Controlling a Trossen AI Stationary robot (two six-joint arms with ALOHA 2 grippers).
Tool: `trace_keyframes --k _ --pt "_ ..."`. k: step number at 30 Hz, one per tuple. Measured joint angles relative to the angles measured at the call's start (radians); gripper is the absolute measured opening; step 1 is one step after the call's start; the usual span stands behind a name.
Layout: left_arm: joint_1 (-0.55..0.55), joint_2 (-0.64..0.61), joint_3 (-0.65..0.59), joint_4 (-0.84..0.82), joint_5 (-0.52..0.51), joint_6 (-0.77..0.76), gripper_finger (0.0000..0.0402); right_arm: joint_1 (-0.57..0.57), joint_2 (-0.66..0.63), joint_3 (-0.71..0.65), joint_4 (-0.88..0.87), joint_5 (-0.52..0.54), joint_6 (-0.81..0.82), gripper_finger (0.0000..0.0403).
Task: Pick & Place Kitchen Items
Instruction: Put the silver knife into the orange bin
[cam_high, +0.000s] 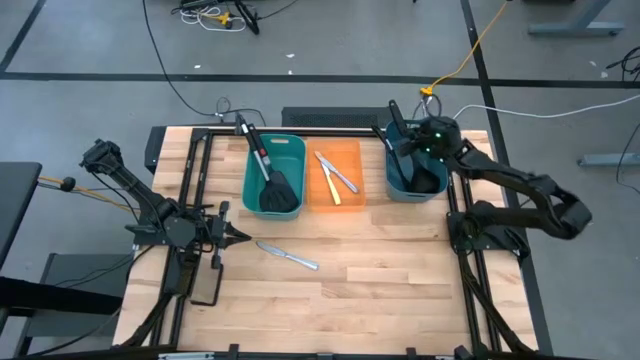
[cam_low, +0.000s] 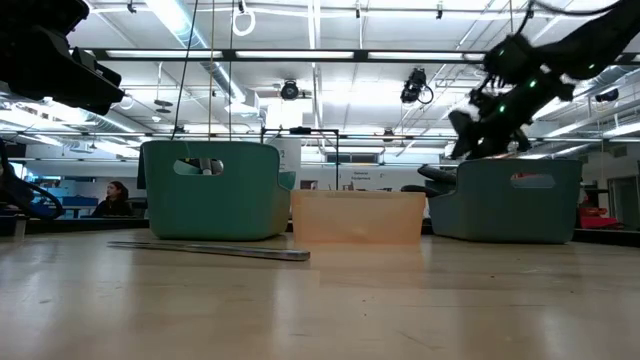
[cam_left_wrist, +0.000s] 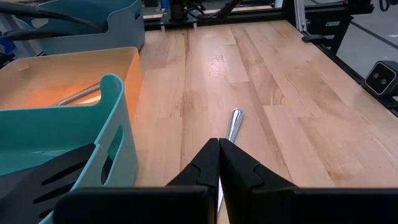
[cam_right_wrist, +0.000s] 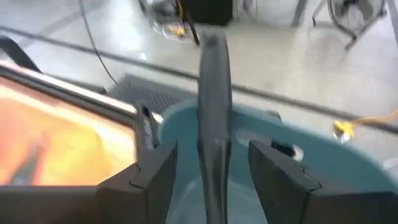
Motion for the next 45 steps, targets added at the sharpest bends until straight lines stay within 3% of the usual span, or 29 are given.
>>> trace_keyframes --k 3,12,16,23,30,36,40,45 --pt "0.000 0.000 0.000 0.000 0.000 0.000 0.0011 0.009 -0.121 0.000 -0.002 -0.028 0.002 0.0206" --pt "0.000 0.000 0.000 0.000 0.000 0.000 0.0012 0.051 -0.514 0.012 0.047 -0.291 -0.034 0.0175" --pt "0.000 0.000 0.000 0.000 -0.001 0.003 0.0012 0.069 -0.605 0.044 0.005 -0.377 -0.033 0.0131" --pt "0.000 0.000 0.000 0.000 -0.002 0.003 0.0011 0.153 -0.714 0.071 -0.002 -0.609 -0.036 0.0012" --pt "0.000 0.000 0.000 0.000 -0.001 0.001 0.0012 0.208 -0.874 0.071 -0.203 -0.616 -0.156 0.0007" --pt "0.000 0.000 0.000 0.006 -0.005 0.000 0.0011 0.226 -0.962 0.058 -0.417 -0.705 -0.201 0.0004" --pt "0.000 0.000 0.000 0.010 -0.025 0.000 0.0012 0.242 -0.987 -0.027 -0.396 -0.722 -0.151 0.0002" --pt "0.000 0.000 0.000 0.010 -0.035 -0.015 0.0011 0.292 -1.009 -0.197 -0.205 -0.750 -0.096 0.0002"
